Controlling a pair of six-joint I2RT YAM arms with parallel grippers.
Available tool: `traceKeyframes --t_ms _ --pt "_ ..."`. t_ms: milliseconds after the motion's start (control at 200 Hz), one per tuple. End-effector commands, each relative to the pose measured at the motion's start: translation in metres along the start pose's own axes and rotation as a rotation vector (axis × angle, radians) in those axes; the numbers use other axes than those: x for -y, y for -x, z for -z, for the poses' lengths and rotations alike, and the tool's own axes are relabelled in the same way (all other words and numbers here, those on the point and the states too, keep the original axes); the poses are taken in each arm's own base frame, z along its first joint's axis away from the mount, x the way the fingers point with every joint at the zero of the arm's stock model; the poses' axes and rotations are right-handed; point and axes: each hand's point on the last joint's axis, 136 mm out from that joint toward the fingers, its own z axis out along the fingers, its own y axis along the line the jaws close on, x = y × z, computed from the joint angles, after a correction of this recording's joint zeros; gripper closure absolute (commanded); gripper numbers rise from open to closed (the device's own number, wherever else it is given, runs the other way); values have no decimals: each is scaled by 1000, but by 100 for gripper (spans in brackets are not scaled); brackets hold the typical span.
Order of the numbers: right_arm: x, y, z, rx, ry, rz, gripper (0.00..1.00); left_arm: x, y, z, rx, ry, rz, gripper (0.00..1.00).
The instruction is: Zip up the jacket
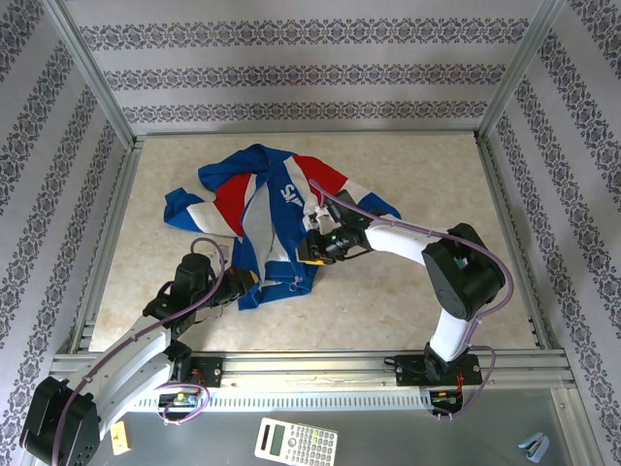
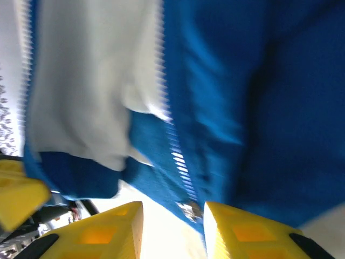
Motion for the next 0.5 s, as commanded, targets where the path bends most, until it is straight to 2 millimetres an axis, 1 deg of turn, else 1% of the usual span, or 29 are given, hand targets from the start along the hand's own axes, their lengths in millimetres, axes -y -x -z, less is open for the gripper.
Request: traceKeyframes --t_ms 0,110,285,495 --pt "18 -11 -3 -30 -40 24 66 1 7 1 31 -15 -13 100" --pt "19 -16 -9 -55 -31 22 67 2 8 0 28 -15 -14 100" --pt "10 -20 -14 -70 -11 48 67 2 9 0 32 -8 -13 100" --pt "6 -26 -22 -94 -10 54 68 0 10 -1 31 1 -13 100"
